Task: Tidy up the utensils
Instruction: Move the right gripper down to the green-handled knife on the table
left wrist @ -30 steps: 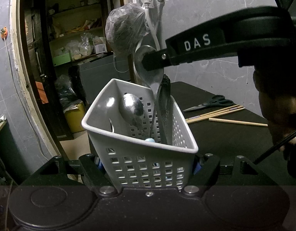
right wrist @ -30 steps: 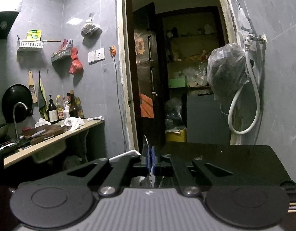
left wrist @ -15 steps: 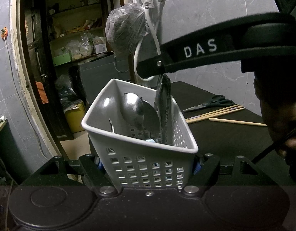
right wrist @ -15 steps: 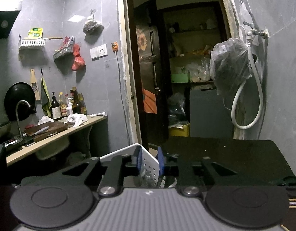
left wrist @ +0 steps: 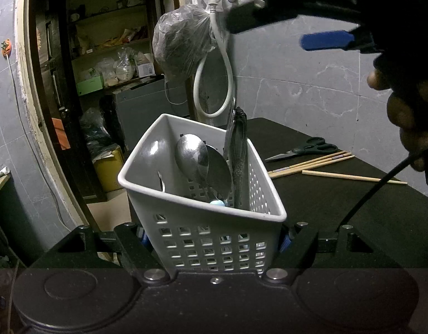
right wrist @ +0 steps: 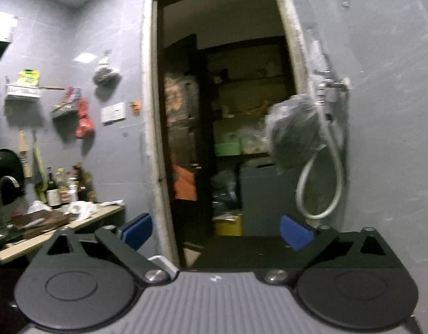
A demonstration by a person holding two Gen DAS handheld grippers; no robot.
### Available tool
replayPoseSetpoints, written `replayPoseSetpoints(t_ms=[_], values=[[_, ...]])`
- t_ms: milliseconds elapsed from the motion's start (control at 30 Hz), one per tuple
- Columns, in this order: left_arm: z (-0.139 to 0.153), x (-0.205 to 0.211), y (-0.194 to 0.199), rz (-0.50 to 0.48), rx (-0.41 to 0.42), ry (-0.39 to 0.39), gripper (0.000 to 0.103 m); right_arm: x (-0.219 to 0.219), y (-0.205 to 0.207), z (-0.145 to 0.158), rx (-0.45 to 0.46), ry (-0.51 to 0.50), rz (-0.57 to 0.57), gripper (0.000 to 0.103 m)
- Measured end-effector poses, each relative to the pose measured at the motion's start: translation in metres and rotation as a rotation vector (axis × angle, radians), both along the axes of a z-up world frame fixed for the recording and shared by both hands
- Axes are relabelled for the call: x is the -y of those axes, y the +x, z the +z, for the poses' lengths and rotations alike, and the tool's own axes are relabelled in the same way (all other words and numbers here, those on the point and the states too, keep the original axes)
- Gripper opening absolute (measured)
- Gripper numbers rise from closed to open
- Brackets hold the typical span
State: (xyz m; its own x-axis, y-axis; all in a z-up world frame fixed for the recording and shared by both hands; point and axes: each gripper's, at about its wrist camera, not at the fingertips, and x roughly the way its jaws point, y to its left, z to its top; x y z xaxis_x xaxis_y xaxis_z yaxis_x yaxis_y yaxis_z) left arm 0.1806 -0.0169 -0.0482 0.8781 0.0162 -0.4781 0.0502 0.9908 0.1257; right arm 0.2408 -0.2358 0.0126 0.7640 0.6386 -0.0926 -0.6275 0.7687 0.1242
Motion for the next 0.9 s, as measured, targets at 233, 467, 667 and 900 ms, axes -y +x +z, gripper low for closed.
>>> replayPoseSetpoints(t_ms=[233, 467, 667, 900], values=[[0.000, 0.000, 0.000, 0.001, 0.000, -0.001, 0.079, 0.022, 0.016, -0.015, -0.067, -0.012, -0.145, 0.103], [0.000, -0.001, 0.000, 0.003, 0.000, -0.001, 0.079, 0.041, 0.046, -0.048, -0.222, -0.055, -0.297, 0.103], [0.001, -0.002, 0.001, 0.013, -0.007, 0.003, 0.079, 0.049, 0.071, -0.082, -0.374, -0.118, -0.330, 0.103], [0.004, -0.002, 0.008, 0.055, -0.028, -0.004, 0.079, 0.045, 0.087, -0.113, -0.426, -0.226, -0.325, 0.103]])
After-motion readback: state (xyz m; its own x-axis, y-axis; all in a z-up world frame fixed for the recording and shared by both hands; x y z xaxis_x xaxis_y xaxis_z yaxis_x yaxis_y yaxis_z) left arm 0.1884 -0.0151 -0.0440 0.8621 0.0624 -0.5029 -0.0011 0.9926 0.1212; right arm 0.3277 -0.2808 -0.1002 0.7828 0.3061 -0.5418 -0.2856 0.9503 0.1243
